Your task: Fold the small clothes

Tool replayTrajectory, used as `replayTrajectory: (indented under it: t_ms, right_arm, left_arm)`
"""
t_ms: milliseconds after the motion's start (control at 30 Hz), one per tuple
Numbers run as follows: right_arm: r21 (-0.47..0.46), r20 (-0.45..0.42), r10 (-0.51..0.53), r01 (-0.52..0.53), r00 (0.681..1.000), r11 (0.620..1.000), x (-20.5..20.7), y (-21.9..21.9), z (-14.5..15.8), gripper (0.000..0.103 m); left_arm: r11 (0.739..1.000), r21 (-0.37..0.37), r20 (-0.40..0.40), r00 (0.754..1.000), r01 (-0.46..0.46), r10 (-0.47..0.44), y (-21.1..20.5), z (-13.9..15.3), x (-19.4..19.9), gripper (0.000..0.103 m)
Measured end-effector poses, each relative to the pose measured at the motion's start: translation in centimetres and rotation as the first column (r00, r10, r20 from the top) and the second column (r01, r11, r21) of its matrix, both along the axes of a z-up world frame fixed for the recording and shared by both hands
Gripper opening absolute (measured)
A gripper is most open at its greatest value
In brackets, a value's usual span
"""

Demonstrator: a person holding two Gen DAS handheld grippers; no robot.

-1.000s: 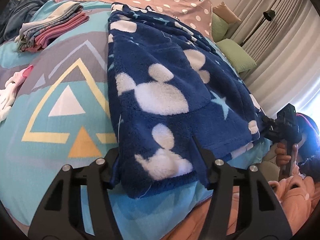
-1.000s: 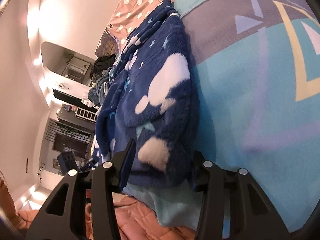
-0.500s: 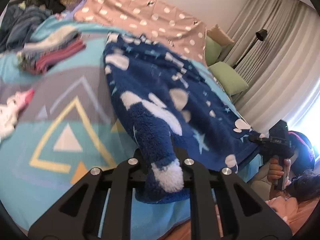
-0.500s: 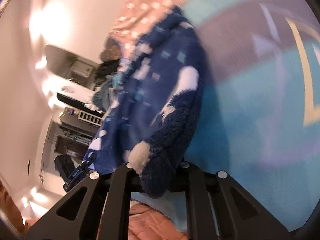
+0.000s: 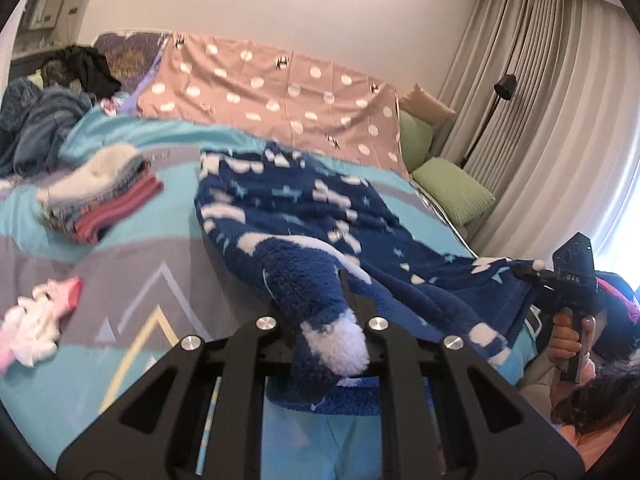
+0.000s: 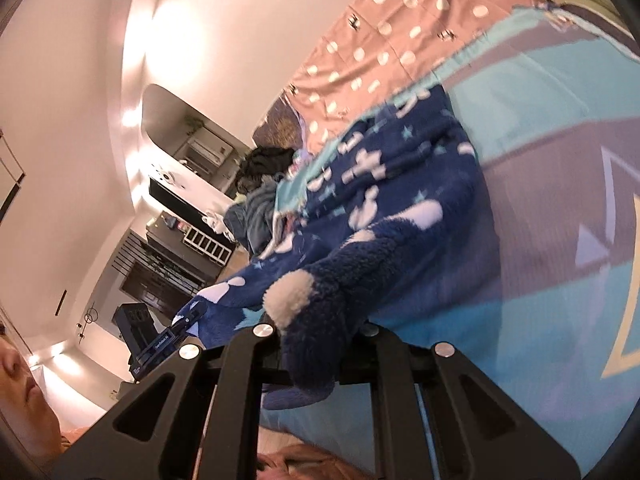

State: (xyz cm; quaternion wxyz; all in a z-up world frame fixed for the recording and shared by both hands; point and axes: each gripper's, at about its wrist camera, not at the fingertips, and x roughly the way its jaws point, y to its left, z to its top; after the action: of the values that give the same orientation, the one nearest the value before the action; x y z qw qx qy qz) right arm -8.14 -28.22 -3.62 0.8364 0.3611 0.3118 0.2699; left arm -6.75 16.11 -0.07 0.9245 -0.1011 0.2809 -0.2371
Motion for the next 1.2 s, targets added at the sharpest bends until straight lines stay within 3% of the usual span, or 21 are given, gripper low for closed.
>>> replayTrajectory:
  t_ms: [200, 633, 933, 1200]
  right_arm:
    - [-0.04, 0.069, -0.018, 0.02, 0.997, 0.999, 2.1, 0.0, 2.6, 0.011]
    - [-0.087, 0.199, -0.073, 0.092, 0.977, 0.992, 8.0, -1.2, 6.5, 0.011]
    - [-0.146, 0.263, -0.069, 0.111, 0.962, 0.983, 13.1, -0.5, 8.9, 0.011]
    - [-0.218, 0.269, -0.107, 0.169, 0.957, 0.961, 18.3, -0.1, 9.3, 0.011]
  left_arm:
    - [0.999, 0.04, 0.083, 0.996, -0.015, 0.012, -1.2, 2.8, 1.7, 0.013]
    - [0.993, 0.048, 0.197, 0.975, -0.109, 0.098, -2.5, 7.0, 8.5, 0.013]
    - [0.984, 0.113, 0.246, 0.963, -0.139, 0.108, -4.0, 8.9, 13.4, 0.013]
    - [0.974, 0.141, 0.254, 0.957, -0.177, 0.137, -4.5, 9.4, 18.2, 0.013]
